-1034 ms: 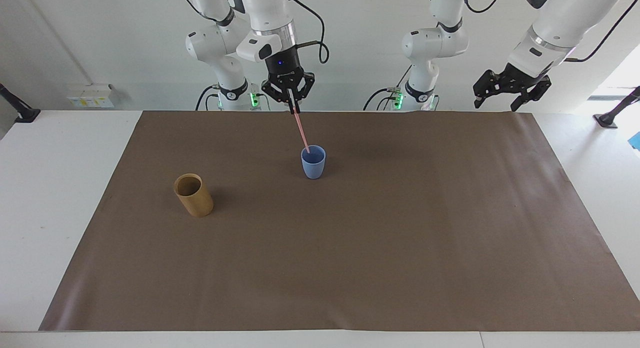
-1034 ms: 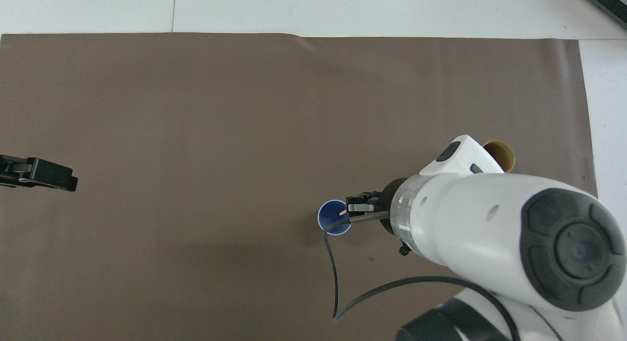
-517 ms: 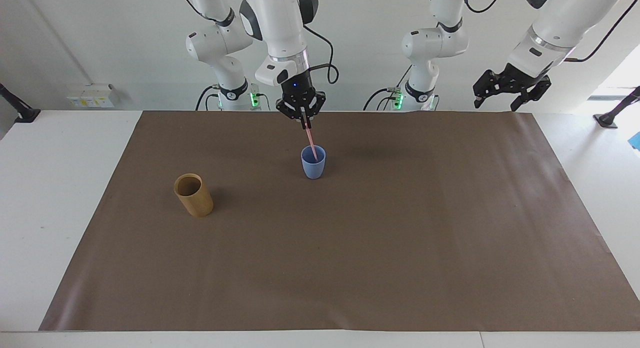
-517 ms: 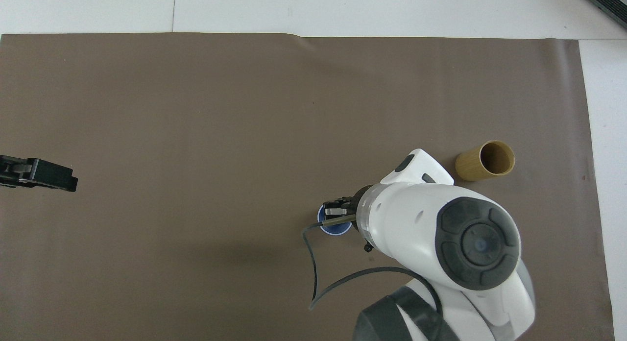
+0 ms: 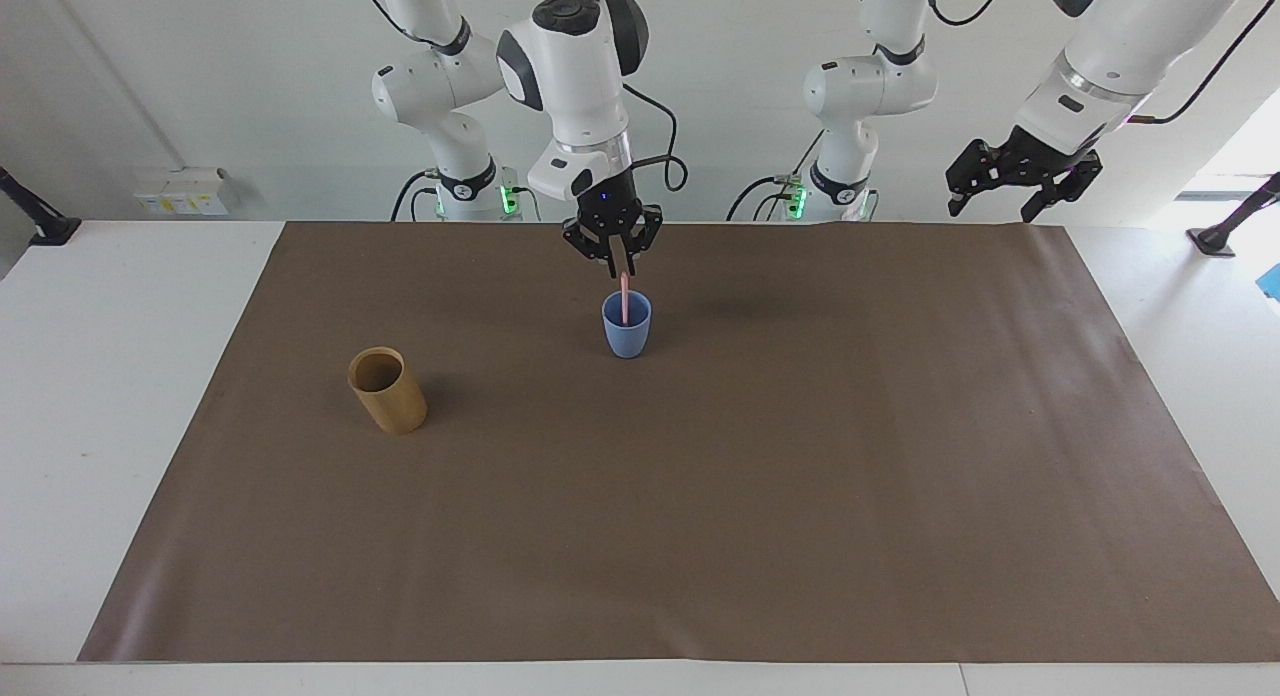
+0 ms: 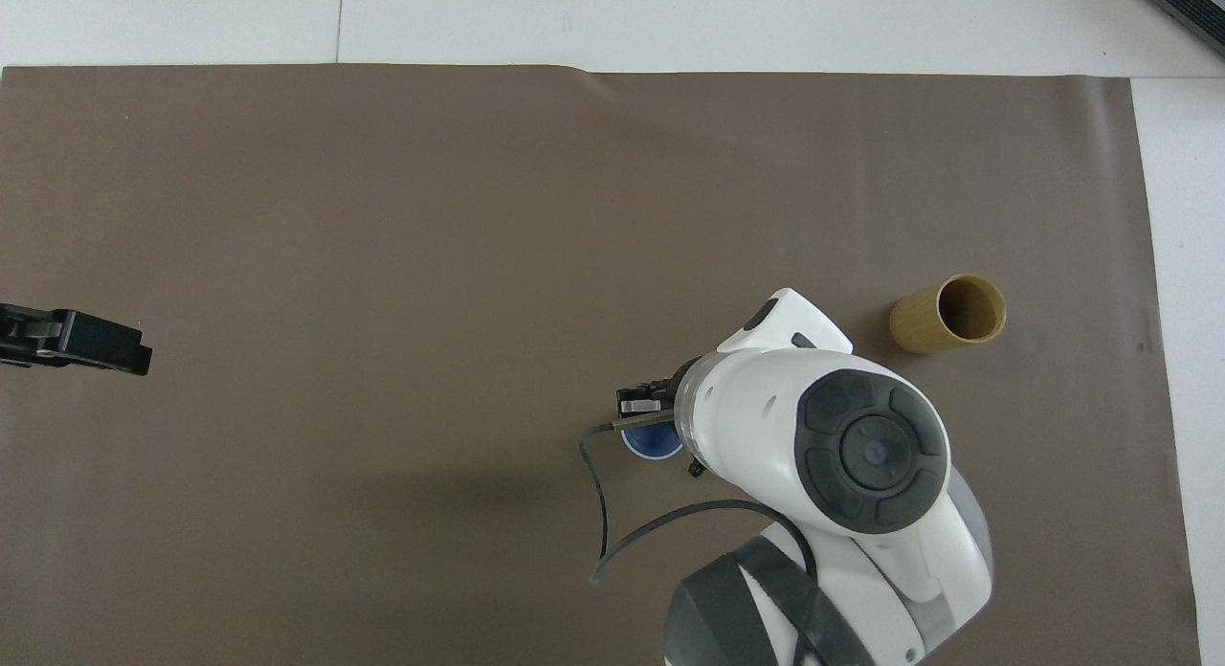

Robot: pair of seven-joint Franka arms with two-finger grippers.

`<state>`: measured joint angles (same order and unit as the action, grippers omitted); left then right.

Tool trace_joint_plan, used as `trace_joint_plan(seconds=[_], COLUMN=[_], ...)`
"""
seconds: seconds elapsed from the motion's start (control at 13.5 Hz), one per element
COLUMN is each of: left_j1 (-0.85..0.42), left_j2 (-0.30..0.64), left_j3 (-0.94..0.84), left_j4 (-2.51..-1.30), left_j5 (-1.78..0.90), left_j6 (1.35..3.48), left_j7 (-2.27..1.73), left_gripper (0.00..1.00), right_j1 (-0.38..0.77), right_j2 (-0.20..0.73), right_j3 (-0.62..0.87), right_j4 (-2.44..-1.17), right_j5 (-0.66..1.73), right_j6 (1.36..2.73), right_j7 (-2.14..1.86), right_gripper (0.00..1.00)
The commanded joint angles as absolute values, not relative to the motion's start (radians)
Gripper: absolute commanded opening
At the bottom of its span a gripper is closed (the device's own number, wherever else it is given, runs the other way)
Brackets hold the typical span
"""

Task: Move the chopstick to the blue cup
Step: 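Open the right gripper and draw it back from the blue cup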

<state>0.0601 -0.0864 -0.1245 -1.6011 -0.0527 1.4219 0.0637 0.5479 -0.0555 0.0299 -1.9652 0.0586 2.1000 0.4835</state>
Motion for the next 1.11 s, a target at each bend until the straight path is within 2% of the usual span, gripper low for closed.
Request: trace_joint_plan(seconds=[0.0, 0.3, 0.44, 0.67, 1.03], left_j1=[0.077, 0.077, 0.077, 0.077, 0.077], left_j2=[-0.114, -0.114, -0.114, -0.114, -0.106], left_j3=[-0.137, -0.137, -0.137, -0.137, -0.137], left_j4=[-1.631, -1.631, -1.631, -1.631, -1.615], left_j5=[-0.038, -0.038, -0.038, -0.038, -0.035], left_j6=[1.424, 1.424, 1.424, 1.424, 1.414], left_j7=[0.077, 0.077, 0.077, 0.077, 0.086], left_gripper=[1.00, 1.00, 1.00, 1.00, 1.00], right_j1=[0.538, 0.465, 0.390, 0.264, 0.095], right_j2=[-0.067, -0.095, -0.129, -0.169, -0.133], right_j3=[0.029, 0.020, 0.018, 0.015, 0.014], right_j4=[-1.962, -1.915, -1.911, -1.898, -1.724], right_j5=[0.034, 0.032, 0.026, 0.026, 0.020], right_j6=[2.102, 2.028, 1.997, 1.938, 1.745], right_j7=[0.518, 0.518, 0.508, 0.467, 0.287], right_gripper=[0.36, 0.68, 1.00, 1.00, 1.00])
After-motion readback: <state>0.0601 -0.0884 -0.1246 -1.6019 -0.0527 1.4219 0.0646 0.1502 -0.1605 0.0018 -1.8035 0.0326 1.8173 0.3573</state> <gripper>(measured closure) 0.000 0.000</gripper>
